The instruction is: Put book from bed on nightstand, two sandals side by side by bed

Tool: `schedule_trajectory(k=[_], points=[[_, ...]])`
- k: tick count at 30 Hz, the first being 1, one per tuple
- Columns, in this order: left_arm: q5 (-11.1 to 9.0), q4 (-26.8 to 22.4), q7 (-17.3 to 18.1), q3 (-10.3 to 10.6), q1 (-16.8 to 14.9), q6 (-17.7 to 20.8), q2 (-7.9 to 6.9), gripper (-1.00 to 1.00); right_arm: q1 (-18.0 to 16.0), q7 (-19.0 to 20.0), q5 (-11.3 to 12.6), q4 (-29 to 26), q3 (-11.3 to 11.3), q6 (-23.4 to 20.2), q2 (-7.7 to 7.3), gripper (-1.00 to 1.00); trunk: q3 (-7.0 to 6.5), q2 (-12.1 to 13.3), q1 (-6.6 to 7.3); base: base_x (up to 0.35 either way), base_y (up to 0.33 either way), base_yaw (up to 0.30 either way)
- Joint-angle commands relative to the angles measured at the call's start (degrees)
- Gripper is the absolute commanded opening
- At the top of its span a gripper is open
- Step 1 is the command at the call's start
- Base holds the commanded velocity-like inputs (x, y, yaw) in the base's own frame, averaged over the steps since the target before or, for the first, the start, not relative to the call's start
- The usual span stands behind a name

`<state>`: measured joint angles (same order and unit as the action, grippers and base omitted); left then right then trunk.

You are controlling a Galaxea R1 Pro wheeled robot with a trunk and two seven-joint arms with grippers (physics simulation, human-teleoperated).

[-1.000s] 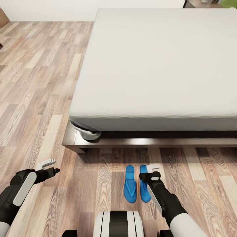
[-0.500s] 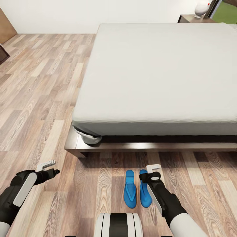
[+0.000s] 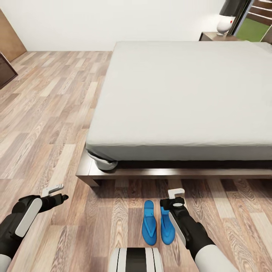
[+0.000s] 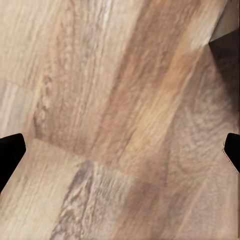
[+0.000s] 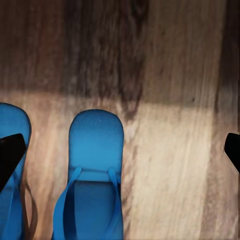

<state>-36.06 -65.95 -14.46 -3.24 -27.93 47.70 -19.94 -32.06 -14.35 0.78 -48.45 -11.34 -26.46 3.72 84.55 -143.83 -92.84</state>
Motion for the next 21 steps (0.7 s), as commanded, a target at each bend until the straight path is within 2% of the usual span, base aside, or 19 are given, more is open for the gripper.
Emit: schedule_trajectory(k=[1,21], points=[[-0.6,-0.1,-0.5,0.0,0.0,0.2,-0.01,1.0,0.0,-0.3,0.1,-0.1,-0.2,-0.3,-0.02,1.0,-0.19,0.0,0.03,0.0,0.0,0.0],[-0.7,-0.1,-0.5,0.0,0.0,0.2,-0.01,1.0,0.0,-0.4,0.1,-0.1,-0.2,-0.3,-0.02,1.0,-4.62,0.3,0.55,0.0,0.0,0.0]])
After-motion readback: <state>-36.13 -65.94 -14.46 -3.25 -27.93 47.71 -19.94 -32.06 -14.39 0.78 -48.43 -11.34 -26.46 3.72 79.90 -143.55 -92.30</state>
